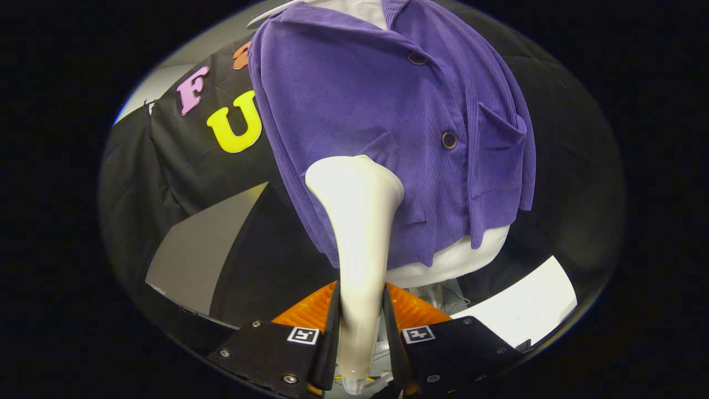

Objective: Iron the clothes twice with a garment steamer, once on the left side and once on the right side.

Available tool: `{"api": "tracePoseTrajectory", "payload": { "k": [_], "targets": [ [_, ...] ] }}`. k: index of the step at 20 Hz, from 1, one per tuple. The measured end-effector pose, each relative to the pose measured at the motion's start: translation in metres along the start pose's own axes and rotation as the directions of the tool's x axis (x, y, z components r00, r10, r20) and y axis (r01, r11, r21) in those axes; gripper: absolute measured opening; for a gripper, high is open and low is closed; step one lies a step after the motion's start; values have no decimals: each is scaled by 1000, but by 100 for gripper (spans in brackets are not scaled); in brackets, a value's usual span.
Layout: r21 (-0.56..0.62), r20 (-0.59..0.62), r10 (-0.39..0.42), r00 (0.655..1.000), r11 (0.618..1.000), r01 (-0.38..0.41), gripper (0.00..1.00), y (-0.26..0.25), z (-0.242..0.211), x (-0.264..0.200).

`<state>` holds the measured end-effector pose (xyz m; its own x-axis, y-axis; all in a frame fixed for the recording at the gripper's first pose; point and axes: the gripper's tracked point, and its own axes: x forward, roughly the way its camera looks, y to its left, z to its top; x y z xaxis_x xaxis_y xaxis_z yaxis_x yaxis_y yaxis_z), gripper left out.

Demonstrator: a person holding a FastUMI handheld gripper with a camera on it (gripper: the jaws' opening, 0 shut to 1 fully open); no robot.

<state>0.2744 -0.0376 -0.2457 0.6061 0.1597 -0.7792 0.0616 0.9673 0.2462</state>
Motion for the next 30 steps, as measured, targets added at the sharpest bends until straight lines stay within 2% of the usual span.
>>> {"api": "tracePoseTrajectory", "payload": {
  "k": [11,15,20,24,27,30],
  "targets": [
    [12,-175,-57,983,998,60,40,-13,-90,36],
    [40,-192,-55,980,997,63,40,-15,-111,25],
    [87,-101,0,995,996,8,40,-3,-89,-19],
    [106,4,33,999,994,-33,40,2,-59,-75],
    [139,119,81,989,985,-98,40,9,-23,-121],
    [135,220,91,971,983,-123,40,6,11,-161]
  ]
}}
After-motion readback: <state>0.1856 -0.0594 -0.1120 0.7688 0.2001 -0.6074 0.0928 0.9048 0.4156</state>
